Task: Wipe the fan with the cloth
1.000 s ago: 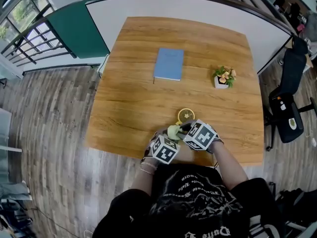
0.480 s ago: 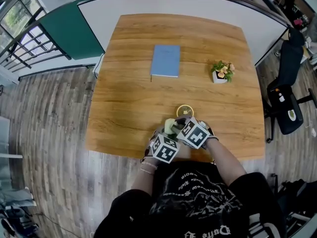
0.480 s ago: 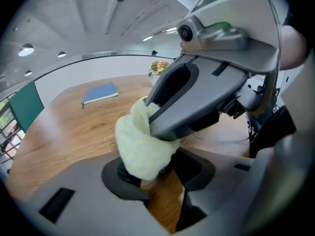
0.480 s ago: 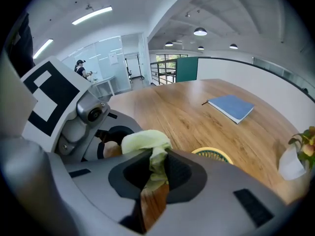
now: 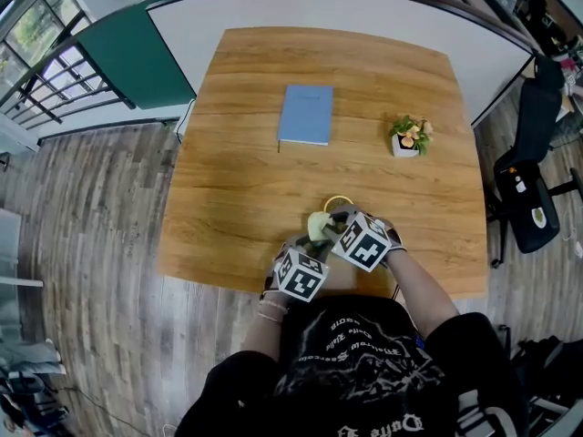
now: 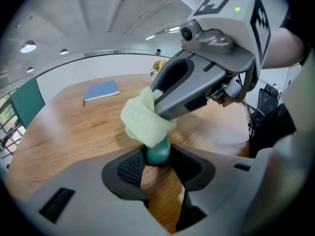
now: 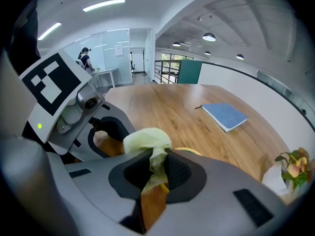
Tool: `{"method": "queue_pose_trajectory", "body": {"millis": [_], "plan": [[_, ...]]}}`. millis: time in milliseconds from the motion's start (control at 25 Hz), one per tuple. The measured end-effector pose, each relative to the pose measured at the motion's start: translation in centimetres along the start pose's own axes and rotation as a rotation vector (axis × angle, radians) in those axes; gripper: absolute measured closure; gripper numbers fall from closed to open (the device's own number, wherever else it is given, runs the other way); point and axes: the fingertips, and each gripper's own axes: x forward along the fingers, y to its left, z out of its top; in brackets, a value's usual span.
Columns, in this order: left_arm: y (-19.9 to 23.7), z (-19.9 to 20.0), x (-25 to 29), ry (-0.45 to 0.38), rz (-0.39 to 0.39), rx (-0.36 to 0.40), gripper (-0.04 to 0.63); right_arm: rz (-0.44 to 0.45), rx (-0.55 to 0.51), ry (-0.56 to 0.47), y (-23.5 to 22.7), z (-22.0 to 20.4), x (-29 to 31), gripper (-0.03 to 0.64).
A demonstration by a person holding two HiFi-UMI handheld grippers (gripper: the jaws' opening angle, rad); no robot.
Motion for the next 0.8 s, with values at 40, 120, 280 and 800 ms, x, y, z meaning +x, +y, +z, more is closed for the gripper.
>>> {"method": "queue_pose_trajectory", "body": {"millis": [40,120,280,800], "plan": [[0.0,0.0,0.0,0.0,0.003,-0.003,0.411,-0.005,-0.001,0.002,-0.1,0.0,-0.1,0.551],[0.0,-0.1,-0.1,-0.002,0.007,-0.009,0.411,-0.003,0.016,-0.005,-0.2,0.0,-0.1,0.551],[0.0,0.0,0.1,0.004,0.016,-0.009,0.411,-0.041,0.053,-0.03,-1.7,0.0,-0.1,0.549],[0.2,0.0,0.2,0.018,0.033,-0.063,0.413,-0.061,0.202,-0.063,-4.9,0.7,0.7,0.543]]}}
